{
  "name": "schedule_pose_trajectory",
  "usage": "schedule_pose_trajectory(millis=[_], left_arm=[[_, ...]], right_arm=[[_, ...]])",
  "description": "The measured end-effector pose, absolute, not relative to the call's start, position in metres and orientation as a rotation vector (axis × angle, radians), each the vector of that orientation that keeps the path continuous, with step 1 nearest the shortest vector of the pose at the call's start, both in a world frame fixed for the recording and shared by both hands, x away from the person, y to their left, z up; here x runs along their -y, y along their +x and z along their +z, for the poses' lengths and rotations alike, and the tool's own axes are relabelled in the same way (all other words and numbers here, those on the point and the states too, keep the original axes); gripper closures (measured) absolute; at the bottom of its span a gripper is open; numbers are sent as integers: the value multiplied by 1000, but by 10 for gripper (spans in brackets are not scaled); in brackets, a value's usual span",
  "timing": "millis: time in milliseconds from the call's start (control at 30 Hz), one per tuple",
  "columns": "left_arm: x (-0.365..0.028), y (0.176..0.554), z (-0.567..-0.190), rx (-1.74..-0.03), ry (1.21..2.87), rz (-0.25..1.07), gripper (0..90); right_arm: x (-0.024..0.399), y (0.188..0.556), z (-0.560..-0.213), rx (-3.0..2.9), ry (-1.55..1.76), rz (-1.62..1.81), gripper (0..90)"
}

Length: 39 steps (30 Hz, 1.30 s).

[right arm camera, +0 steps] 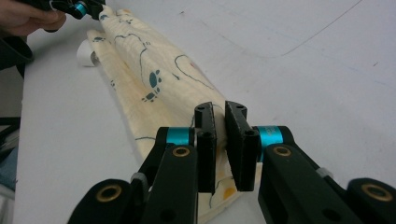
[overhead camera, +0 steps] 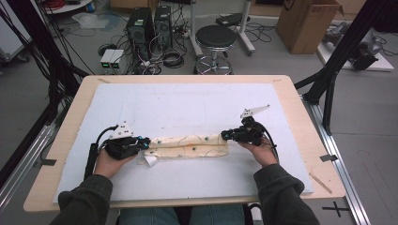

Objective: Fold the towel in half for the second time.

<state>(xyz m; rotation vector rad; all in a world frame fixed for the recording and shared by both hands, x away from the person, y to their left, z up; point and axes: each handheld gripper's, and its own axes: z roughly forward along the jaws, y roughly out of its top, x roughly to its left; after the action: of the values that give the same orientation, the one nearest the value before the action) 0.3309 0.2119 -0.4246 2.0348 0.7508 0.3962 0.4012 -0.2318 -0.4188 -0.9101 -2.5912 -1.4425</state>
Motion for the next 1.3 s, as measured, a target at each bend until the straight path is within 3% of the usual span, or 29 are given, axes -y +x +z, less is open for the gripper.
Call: schedule_pose_trajectory(millis=[1000, 1300], left_arm=[[-201, 317, -425, -700, 2179, 389, 767], [-204, 309, -422, -688, 2163, 370, 588]], right_arm=[[235, 371, -432, 2647, -844, -1399, 775], [240, 362, -433, 2628, -847, -1394, 686]])
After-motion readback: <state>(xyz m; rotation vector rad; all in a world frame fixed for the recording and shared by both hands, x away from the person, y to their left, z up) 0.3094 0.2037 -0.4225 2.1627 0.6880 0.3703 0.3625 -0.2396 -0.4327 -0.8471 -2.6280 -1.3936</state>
